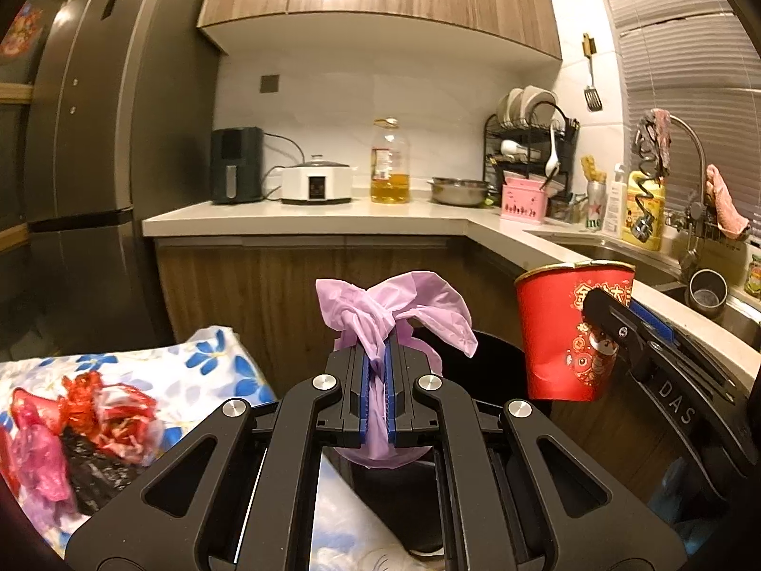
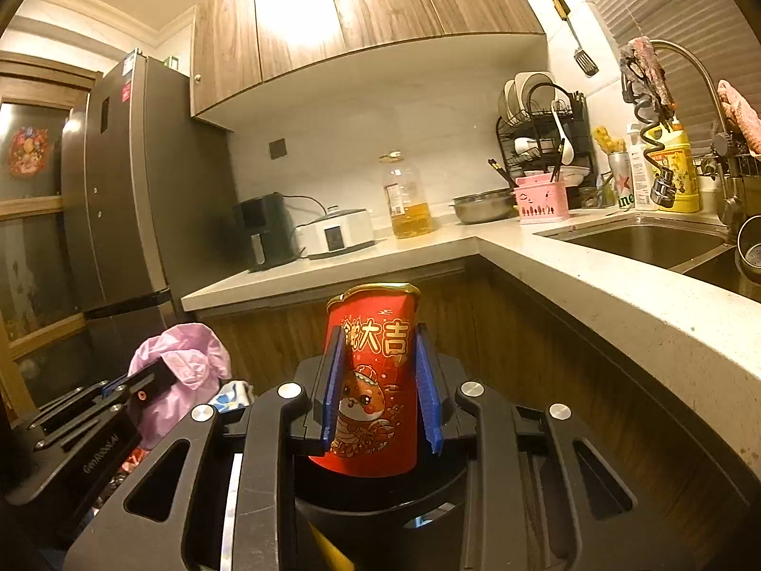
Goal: Collect trash
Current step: 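Lift and carry the purple bag and red cup over the black bin with both tools, then open both tools to drop the purple bag and red cup into the bin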
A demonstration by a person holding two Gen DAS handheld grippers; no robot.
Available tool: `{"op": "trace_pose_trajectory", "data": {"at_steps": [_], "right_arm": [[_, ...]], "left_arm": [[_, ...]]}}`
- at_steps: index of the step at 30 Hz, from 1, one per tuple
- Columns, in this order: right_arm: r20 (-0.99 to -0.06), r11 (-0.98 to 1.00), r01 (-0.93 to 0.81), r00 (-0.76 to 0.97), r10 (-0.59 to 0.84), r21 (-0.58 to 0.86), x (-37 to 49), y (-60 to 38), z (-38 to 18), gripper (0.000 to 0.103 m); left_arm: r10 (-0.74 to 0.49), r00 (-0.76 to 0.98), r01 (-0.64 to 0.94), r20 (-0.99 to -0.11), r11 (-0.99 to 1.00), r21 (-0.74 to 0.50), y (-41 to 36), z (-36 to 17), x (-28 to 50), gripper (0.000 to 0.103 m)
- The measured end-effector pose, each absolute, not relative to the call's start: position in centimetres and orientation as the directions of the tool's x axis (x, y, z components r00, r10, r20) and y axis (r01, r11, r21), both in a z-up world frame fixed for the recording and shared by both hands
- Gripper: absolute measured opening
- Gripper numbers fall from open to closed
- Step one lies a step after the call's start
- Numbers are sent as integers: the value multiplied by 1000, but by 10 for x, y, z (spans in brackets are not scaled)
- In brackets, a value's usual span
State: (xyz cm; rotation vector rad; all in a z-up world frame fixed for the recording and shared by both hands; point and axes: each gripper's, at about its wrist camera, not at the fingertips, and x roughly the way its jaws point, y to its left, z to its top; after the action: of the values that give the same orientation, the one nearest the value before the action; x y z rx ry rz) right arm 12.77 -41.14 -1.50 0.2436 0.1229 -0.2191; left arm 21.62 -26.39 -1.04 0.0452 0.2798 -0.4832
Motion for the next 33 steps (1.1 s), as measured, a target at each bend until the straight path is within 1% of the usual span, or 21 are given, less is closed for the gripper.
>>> {"op": "trace_pose_trajectory", "data": {"at_steps": [4,16,33], "right_arm": [[-152,948,224,970,-192,227,134,-420,-17,30],[-151,956,198,974,-167,216,148,-421,-20,32],[-172,959,188,973,-153,213,165,-425,-28,34]], "left_arm": [[-458,839,468,-294,883,-37,-274,-16,226,4],[-480,821,489,-310,871,-52,-295,-25,245,4],[-496,796,504,-346,860,-72,-303,-39,264,5]]}}
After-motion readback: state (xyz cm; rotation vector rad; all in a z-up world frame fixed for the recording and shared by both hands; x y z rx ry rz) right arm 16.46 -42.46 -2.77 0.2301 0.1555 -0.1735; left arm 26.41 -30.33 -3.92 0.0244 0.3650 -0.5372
